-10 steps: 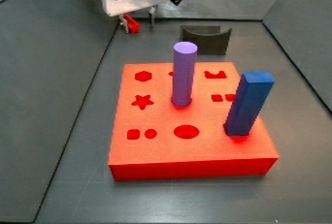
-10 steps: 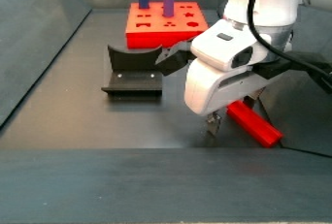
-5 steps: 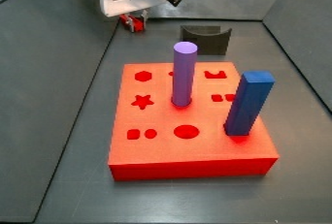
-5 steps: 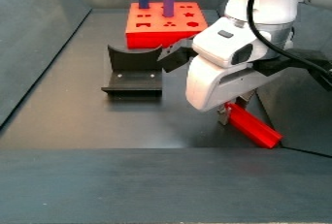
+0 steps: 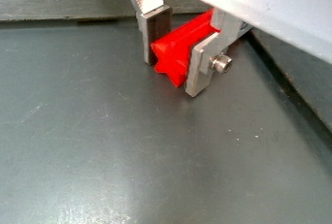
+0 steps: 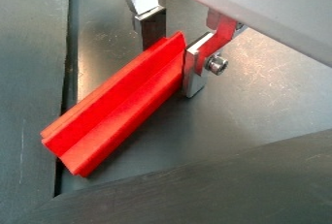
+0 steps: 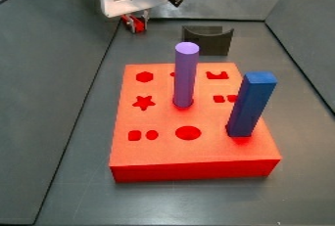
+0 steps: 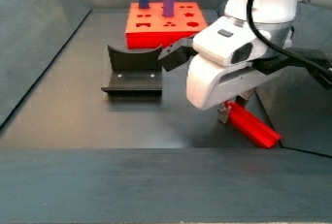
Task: Pick up the star object. Move up. Place the star object on the fixture. Regrasp the star object. Move to above the board. Insert the star object.
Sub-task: Pick up the star object, then move up.
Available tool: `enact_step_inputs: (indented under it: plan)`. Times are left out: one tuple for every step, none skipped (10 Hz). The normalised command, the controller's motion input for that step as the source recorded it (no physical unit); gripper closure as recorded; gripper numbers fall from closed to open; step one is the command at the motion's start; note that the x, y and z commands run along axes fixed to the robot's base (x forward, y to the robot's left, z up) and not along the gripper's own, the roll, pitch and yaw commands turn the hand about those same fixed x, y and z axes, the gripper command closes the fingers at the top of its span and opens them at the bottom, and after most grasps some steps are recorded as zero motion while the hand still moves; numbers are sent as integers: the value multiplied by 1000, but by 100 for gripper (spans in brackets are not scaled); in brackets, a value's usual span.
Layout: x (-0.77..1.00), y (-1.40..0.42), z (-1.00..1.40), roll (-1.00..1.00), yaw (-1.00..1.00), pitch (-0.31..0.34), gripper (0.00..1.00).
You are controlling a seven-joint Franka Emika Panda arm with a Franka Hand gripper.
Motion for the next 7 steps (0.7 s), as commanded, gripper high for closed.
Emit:
enact_step_inputs:
  plan:
    - [0, 0, 0, 0, 0, 0, 100]
    - [0, 0, 833, 0, 0, 0, 100]
    - [18, 0, 814, 4, 29, 4, 100]
    - [8, -2, 689, 12, 18, 57, 100]
    - [10, 3, 579, 24, 5, 94, 100]
    - [5, 7, 467, 46, -5, 114, 100]
    - [-11, -1, 325, 76, -4, 120, 100]
